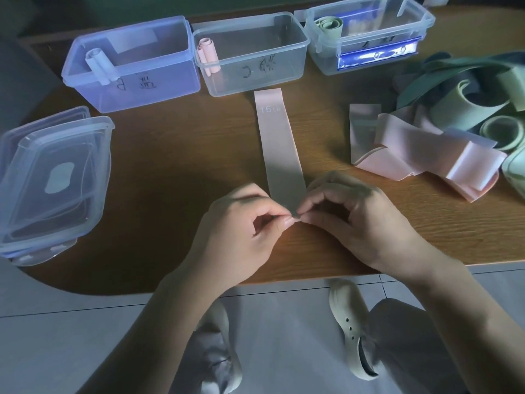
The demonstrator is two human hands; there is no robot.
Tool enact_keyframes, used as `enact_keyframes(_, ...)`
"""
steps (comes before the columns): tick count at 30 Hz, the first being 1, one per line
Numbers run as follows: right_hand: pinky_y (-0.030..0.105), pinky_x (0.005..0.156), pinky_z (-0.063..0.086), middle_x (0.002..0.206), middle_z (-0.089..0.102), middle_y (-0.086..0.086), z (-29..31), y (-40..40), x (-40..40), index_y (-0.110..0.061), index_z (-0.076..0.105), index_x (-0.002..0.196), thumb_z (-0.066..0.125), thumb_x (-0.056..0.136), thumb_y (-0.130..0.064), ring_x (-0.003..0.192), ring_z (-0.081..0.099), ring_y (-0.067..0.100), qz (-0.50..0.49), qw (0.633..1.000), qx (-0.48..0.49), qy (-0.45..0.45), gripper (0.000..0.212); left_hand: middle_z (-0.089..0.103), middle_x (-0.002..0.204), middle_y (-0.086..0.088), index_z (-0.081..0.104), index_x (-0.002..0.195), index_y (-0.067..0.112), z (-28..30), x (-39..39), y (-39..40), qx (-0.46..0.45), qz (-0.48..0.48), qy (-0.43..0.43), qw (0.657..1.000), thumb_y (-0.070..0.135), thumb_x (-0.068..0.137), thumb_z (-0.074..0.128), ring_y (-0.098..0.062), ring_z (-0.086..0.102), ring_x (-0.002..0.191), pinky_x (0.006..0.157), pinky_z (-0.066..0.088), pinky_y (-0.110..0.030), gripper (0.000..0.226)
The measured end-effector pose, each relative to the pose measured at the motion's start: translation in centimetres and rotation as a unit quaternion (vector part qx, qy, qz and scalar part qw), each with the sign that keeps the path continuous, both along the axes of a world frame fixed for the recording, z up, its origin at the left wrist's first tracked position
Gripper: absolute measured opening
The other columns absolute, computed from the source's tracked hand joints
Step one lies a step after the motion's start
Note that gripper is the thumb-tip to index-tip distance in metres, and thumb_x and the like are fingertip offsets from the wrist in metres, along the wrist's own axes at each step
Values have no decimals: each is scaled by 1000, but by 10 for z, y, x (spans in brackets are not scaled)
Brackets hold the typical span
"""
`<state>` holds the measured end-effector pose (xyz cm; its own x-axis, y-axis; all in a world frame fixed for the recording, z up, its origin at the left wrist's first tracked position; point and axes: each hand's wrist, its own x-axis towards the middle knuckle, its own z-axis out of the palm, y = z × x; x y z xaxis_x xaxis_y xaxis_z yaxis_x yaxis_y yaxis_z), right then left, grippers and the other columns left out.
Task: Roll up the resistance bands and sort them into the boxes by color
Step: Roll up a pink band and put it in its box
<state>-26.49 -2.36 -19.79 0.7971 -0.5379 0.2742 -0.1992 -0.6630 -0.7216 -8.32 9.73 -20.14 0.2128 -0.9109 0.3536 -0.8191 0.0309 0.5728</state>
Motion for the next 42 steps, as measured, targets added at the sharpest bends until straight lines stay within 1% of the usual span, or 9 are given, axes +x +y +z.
enact_keyframes(5, 8, 86, 38, 102, 61, -10, 1, -2, -1, -25, 78, 90, 81, 83, -21, 94, 62, 3, 0, 1000, 0, 19, 8, 68, 88, 9, 82, 92, 23, 0, 0, 0, -21, 5, 0, 1000, 37, 89, 73, -6, 60, 81, 65, 50, -19, 16)
enact_keyframes(9, 8, 81, 39, 97, 61, -13, 1, -1, 1, -26, 78, 88, 81, 84, -23, 91, 61, 4, -21, 999, 6, 27, 6, 61, 80, 12, 76, 83, 20, 0, 0, -2, -23, 43, 26, 998, 33, 82, 79, -7, 57, 77, 63, 46, -11, 13)
enact_keyframes(16, 13, 70, 42, 88, 65, -12, 1, 1, 8, -24, 76, 88, 76, 89, -25, 77, 60, 6, -60, 997, -22, 34, 1, 67, 86, 7, 78, 87, 20, -2, -3, -3, -22, 43, -12, 999, 32, 90, 73, -9, 61, 75, 61, 52, -23, 14)
enact_keyframes(21, 15, 67, 44, 86, 64, -13, 0, -2, 11, -24, 76, 89, 75, 89, -31, 74, 58, 5, -77, 995, -46, 39, 6, 69, 89, 6, 81, 92, 19, -1, -2, 0, -37, 31, -19, 999, 36, 89, 71, -7, 62, 73, 62, 51, -17, 20)
enact_keyframes(27, 33, 78, 52, 96, 63, -15, -1, -8, 8, -25, 76, 95, 72, 91, -28, 88, 63, 7, -30, 999, -36, 18, 6, 67, 88, 7, 81, 90, 22, -1, -1, -4, -22, 49, -22, 998, 37, 91, 68, -8, 62, 72, 59, 50, -20, 19)
enact_keyframes(34, 29, 79, 52, 97, 65, -19, -2, -14, 7, -30, 78, 96, 78, 82, -37, 88, 64, 5, -21, 999, -13, 31, 16, 59, 78, 15, 73, 83, 23, 1, 1, -7, -10, 94, 31, 995, 33, 86, 77, -7, 58, 79, 64, 47, -11, 12)
enact_keyframes(37, 34, 77, 53, 96, 65, -19, -1, -15, 10, -31, 79, 96, 73, 85, -42, 86, 63, 6, -32, 999, -23, 29, 17, 64, 83, 11, 76, 86, 22, -1, 0, -11, -22, 91, 21, 995, 30, 88, 75, -5, 58, 78, 66, 46, -8, 9)
enact_keyframes(39, 37, 75, 53, 95, 66, -18, -2, -14, 11, -31, 78, 96, 70, 87, -44, 83, 62, 8, -38, 998, -33, 31, 17, 67, 88, 8, 78, 88, 22, -2, 1, -13, -34, 84, 17, 996, 29, 89, 75, -6, 59, 80, 68, 48, -12, 8)
enact_keyframes(42, 33, 69, 50, 88, 65, -16, -2, -13, 13, -30, 75, 94, 76, 86, -37, 77, 58, 8, -48, 997, -45, 34, 10, 68, 94, 8, 79, 93, 21, -1, 1, -11, -41, 57, 19, 997, 25, 90, 75, -5, 61, 84, 70, 49, -12, 6)
